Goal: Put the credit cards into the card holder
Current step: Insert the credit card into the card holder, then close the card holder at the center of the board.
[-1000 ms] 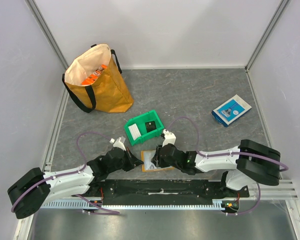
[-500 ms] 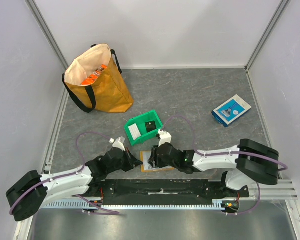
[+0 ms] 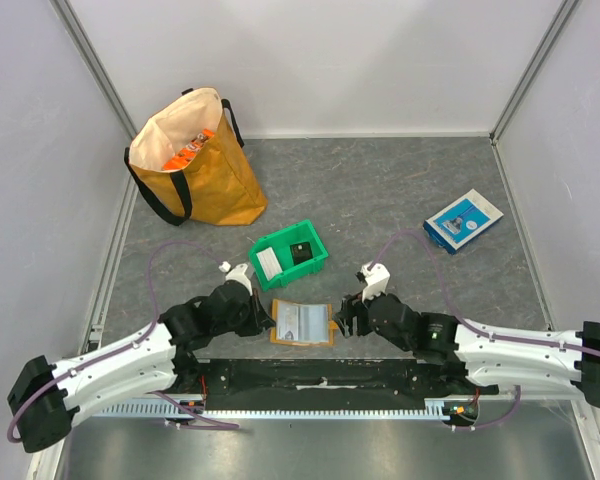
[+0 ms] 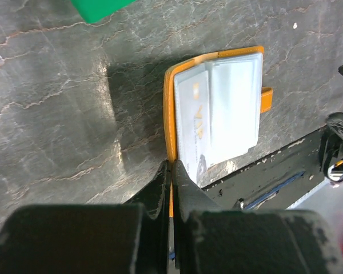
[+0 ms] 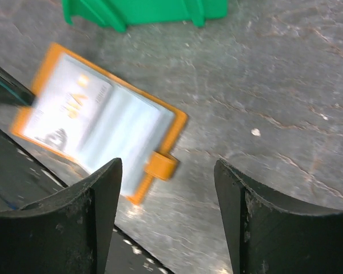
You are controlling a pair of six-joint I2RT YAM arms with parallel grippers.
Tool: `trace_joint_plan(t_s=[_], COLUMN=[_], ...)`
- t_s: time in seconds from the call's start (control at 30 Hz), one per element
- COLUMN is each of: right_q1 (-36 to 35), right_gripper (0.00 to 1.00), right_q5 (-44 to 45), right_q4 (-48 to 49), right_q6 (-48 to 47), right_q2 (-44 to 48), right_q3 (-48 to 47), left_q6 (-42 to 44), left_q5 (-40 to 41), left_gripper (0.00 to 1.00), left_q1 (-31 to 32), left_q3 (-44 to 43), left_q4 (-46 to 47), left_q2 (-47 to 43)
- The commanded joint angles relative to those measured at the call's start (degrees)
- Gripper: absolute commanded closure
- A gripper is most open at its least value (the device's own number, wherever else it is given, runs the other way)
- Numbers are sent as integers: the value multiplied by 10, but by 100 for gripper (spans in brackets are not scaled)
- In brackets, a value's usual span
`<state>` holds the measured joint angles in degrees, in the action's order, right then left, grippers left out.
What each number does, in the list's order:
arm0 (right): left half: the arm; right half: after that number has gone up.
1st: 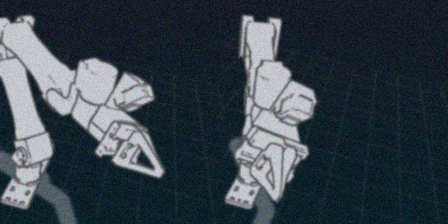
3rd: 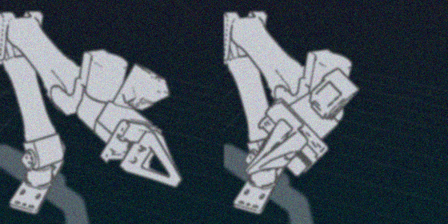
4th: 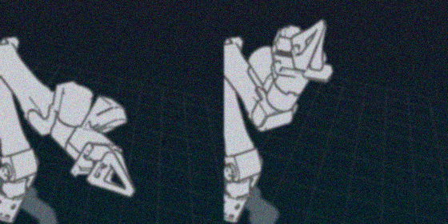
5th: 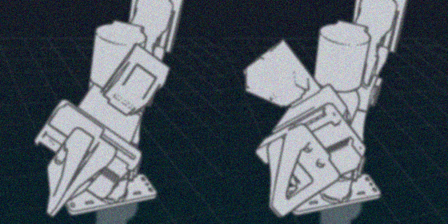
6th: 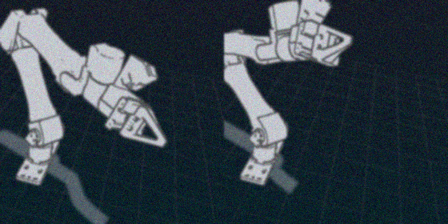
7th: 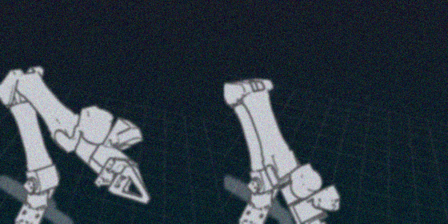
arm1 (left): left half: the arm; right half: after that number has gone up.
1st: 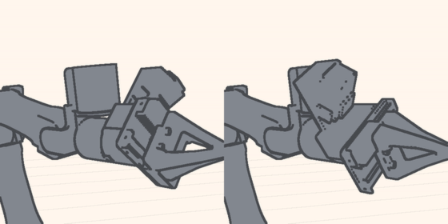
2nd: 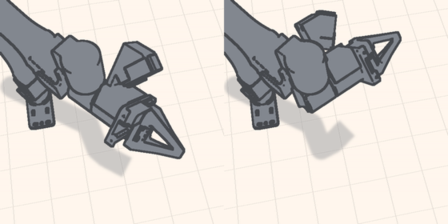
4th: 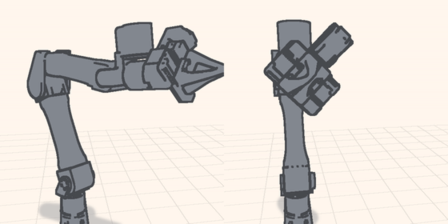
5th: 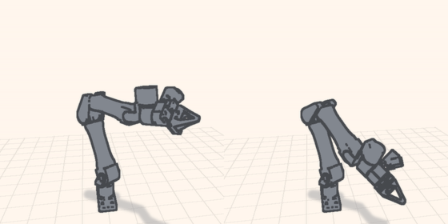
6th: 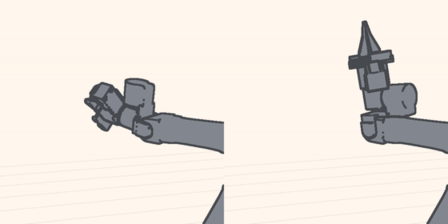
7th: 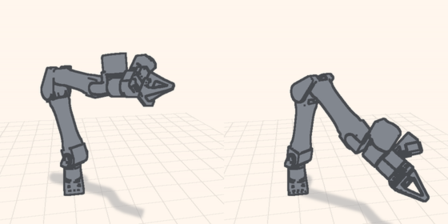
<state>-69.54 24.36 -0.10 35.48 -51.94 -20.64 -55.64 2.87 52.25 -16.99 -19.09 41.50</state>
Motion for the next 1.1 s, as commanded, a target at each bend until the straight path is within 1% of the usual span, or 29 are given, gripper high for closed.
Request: trace_joint_plan(t_s=[0.0, 0.03, 0.1, 0.2, 0.27, 0.33, 0.43, 0.5, 0.6, 0.7, 0.83, 0.9, 0.97, 1.07], right_q1=[0, 0, 1, 0, 0, 0, 0, -2, -6, -11, -25, -25, -25, -25], right_gripper=[27, 26, 27, 29, 30, 30, 32, 33, 33, 34, 34, 32, 32, 33], right_q5=[-33, -40, -72, -77, -110, -123, -155, -144, -149, -159, -176, -165, -164, -180], right_q4=[-3, -4, 33, 41, 61, 70, 91, 91, 90, 89, 72, 77, 95, 90], right_q6=[-106, -113, -131, -138, -155, -169, -213, -234, -255, -262, -263, -269, -280, -290], right_q2=[32, 34, 37, 7, -26, -77, -147, -185, -217, -210, -152, -135, -136, -173], right_q3=[37, 42, 53, 48, 40, 27, 2, -21, -39, -40, -38, -30, -19, -35], left_q6=[88, 100, 114, 118, 121, 130, 145, 150, 163, 169, 180, 189, 198, 207], left_q5=[18, 15, 14, 20, 19, 14, 9, 12, 12, 17, 25, 27, 28, 28], left_gripper=[98, 98, 98, 98, 98, 98, 98, 98, 98, 98, 98, 98, 98, 98], left_q1=[0, 0, 0, 0, 0, 0, 0, 0, 0, 0, 0, 0, 0, 0], left_q3=[-75, -90, -109, -121, -127, -135, -149, -159, -167, -175, -183, -188, -195, -204], left_q4=[-118, -129, -142, -150, -150, -150, -154, -157, -161, -167, -173, -172, -171, -171], left_q2=[31, 40, 60, 87, 103, 116, 128, 133, 138, 143, 160, 167, 174, 187])
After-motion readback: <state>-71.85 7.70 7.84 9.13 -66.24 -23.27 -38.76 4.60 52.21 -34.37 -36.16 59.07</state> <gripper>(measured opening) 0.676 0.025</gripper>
